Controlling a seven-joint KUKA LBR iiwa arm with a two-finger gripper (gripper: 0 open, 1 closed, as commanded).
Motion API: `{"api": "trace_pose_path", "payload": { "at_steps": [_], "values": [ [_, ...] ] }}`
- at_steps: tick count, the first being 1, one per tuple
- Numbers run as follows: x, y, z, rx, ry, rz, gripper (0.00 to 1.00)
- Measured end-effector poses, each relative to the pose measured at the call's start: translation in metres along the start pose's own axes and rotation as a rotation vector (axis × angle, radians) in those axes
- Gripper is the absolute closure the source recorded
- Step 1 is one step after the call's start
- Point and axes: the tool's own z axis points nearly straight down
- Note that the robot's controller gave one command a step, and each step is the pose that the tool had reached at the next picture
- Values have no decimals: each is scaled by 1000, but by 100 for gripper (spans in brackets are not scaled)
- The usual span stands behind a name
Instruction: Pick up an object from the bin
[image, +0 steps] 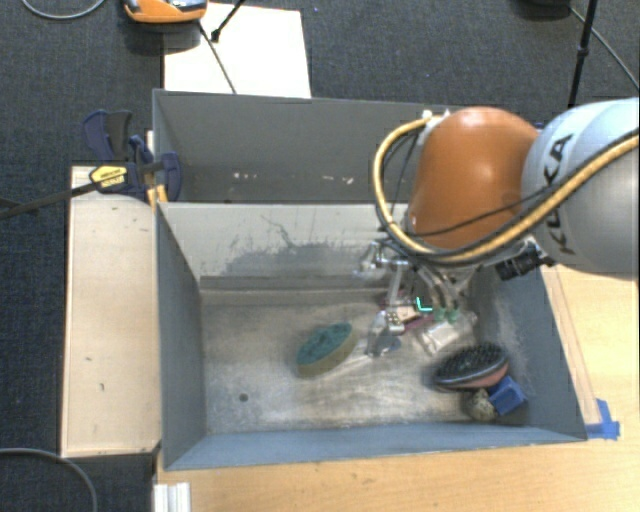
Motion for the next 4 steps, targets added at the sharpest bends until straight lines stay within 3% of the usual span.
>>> {"api": "trace_pose_path", "payload": {
  "at_steps": [1,2,3,4],
  "values": [
    [-24,12,148,0,-11,-333,0],
    [-44,22,118,1,-12,-458,0],
    [-53,24,113,2,-11,-603,0],
    [-52,24,147,0,-7,-712,0]
  ]
}}
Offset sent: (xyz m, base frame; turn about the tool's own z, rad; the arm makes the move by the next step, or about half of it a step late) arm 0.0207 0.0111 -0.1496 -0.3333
